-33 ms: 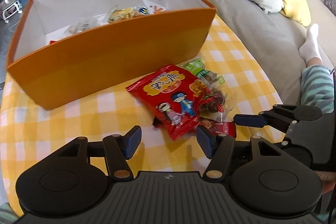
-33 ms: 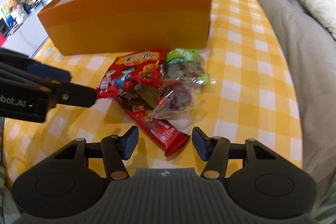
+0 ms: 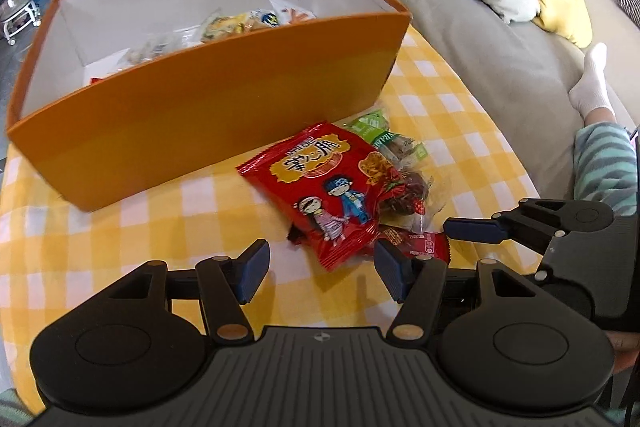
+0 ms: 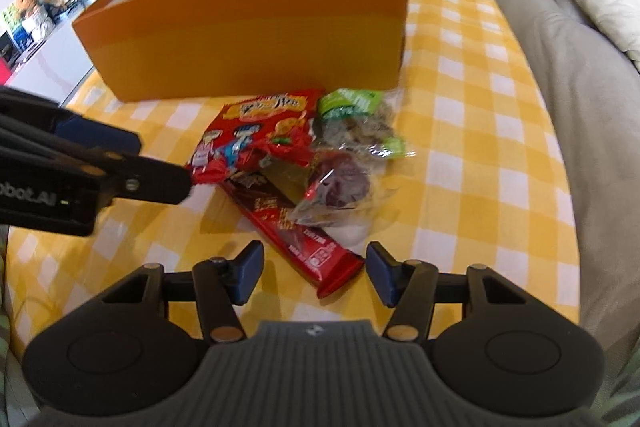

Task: Organize snacks
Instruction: 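Grasp the red snack bag with the left tool while the right tool grasps the chocolate wafer bar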

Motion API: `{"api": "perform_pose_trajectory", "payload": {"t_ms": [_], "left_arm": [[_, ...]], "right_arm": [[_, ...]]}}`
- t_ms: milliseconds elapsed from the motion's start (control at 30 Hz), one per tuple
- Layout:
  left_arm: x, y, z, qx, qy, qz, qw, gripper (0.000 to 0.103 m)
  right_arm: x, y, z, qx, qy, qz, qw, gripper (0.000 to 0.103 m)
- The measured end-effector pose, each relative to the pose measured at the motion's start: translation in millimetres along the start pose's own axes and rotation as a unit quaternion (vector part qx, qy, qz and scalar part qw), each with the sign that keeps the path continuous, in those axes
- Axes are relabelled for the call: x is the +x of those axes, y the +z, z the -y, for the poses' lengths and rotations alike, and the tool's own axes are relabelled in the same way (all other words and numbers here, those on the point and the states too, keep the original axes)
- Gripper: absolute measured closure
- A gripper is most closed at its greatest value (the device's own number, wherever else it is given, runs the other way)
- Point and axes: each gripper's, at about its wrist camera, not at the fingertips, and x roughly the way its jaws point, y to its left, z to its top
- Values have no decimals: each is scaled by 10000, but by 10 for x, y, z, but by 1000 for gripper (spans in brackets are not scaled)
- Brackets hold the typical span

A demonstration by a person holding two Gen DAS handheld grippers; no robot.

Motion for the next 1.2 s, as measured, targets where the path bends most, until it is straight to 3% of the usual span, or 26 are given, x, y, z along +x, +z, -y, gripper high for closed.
{"api": "perform_pose_trajectory", "payload": {"t_ms": [100,233,367,600,967,1200], "left_arm": [[96,41,39,-26,-5,-46,10000,36],[167,76,45,-161,-112,-117,9997,58],[121,58,22,-202,-66,-74,9997,65],[-40,15,-188,-415,269,-423,9979,68],[-162,-242,-394,-270,484,-973,9937,70],[-130,-355,-463,-204,550,-1296,9898,66]], "right_arm": [[40,7,-32,-107,-63,-18,9999,48],[67,5,-42,-156,-160,-41,9997,56],[36,6,-67,-198,-122,-51,9997,61],[-25,-38,-88,77,-46,-392,9992,68],[-69,-100,37,1123,360,-801,9898,72],[-71,-110,-95,1096,615,-923,9878,72]]}}
